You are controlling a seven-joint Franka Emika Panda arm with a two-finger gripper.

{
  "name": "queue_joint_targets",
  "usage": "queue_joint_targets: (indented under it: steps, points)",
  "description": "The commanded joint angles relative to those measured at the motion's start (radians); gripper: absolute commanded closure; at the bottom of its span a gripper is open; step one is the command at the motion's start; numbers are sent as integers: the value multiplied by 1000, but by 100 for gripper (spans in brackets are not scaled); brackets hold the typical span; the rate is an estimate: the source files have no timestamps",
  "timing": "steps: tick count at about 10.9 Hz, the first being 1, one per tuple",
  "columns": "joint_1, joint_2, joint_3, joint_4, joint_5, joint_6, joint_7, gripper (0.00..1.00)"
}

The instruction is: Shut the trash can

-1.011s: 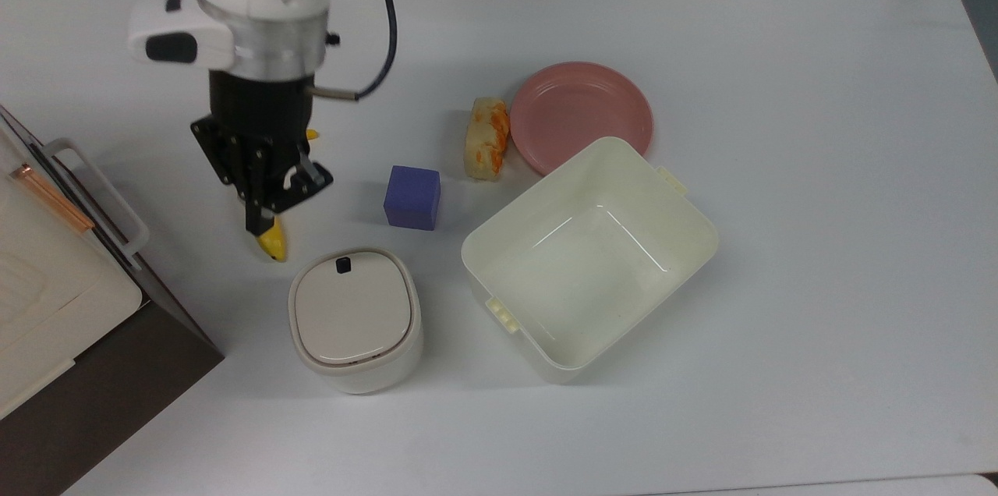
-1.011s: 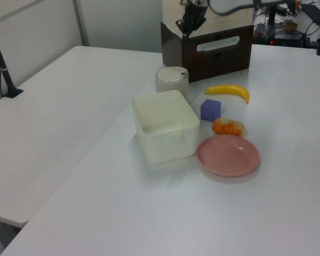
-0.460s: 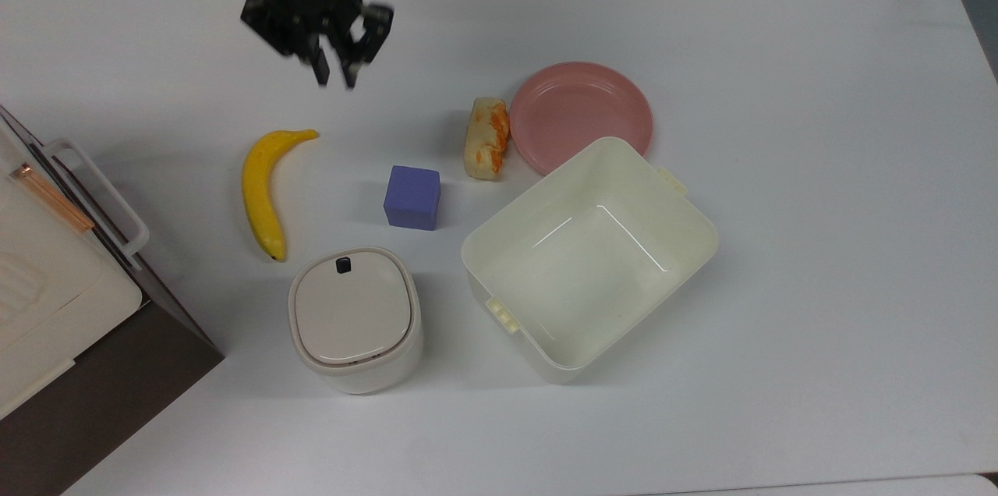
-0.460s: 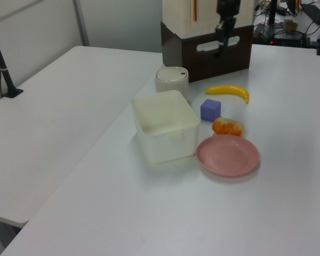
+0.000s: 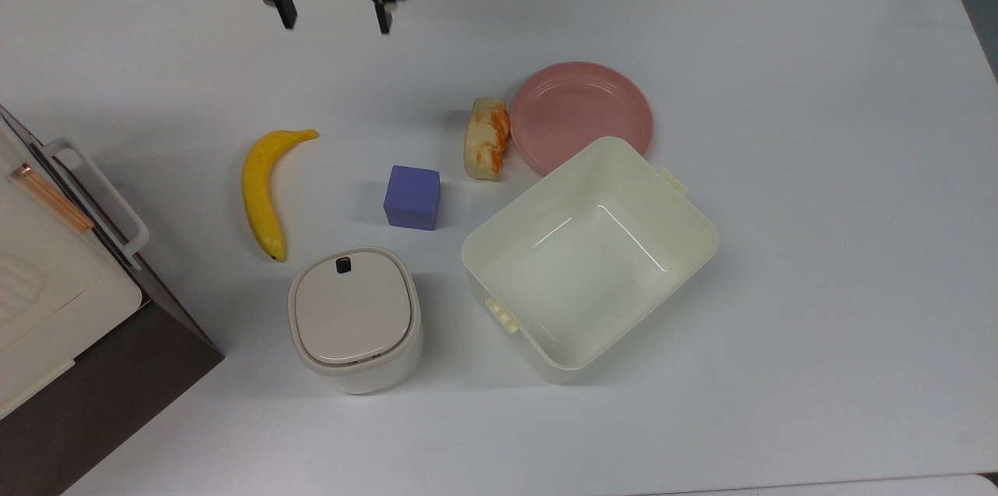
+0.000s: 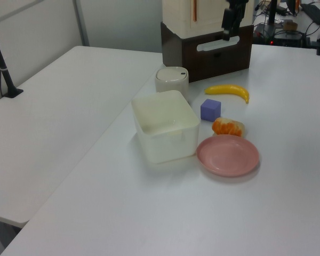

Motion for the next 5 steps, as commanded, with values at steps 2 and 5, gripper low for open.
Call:
queue_joint_targets:
  steps: [2,5]
  points:
    - [36,-119,-49,-97,18,-6,-29,0]
    - [36,-119,-52,-94,18,-34,18,0]
